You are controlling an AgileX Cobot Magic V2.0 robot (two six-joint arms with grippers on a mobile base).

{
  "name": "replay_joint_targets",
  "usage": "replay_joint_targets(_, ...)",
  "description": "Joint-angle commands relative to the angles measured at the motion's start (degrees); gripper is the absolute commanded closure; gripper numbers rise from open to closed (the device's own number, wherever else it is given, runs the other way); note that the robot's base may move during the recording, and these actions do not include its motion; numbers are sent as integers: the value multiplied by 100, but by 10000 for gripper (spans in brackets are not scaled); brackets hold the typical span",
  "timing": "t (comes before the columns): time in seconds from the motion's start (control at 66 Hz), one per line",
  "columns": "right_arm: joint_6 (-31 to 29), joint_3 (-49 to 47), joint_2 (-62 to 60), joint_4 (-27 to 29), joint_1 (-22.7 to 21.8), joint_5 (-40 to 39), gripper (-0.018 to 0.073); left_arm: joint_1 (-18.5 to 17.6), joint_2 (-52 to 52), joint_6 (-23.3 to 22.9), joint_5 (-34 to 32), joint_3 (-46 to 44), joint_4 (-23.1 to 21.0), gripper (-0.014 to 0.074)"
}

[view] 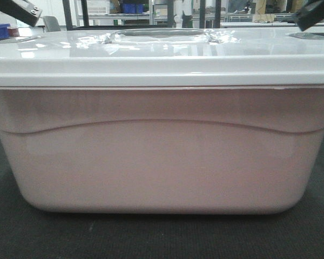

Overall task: Grab white bin and place on right shelf
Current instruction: 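Close both grippers on the lid rim at each bin end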

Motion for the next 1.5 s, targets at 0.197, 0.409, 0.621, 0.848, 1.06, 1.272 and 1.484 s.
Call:
replay_joint_targets(0.197, -136, -109, -208, 468, 297, 772, -52, -232, -188, -50, 606, -44, 17, 157)
replay_joint_targets(0.409, -136, -109, -208, 468, 297, 787, -52, -271, -188, -50, 654, 63, -24, 157)
replay_joint_targets(0.621, -136, -109, -208, 480, 297, 773, -52, -294, -188, -50, 629, 86, -248, 157)
replay_joint_targets(0.848, -131, -109, -191, 518, 297, 673, -52, -294, -188, -50, 629, 86, -286, 157)
replay_joint_targets(1.06, -131, -109, -191, 729, 297, 662, -52, -294, -188, -50, 617, 86, -286, 157)
replay_joint_targets(1.272, -122, -109, -191, 729, 297, 599, -52, -294, -188, -50, 617, 86, -286, 157)
replay_joint_targets(1.484, -119, -109, -191, 729, 297, 577, -45, -294, -188, -50, 617, 86, -292, 157)
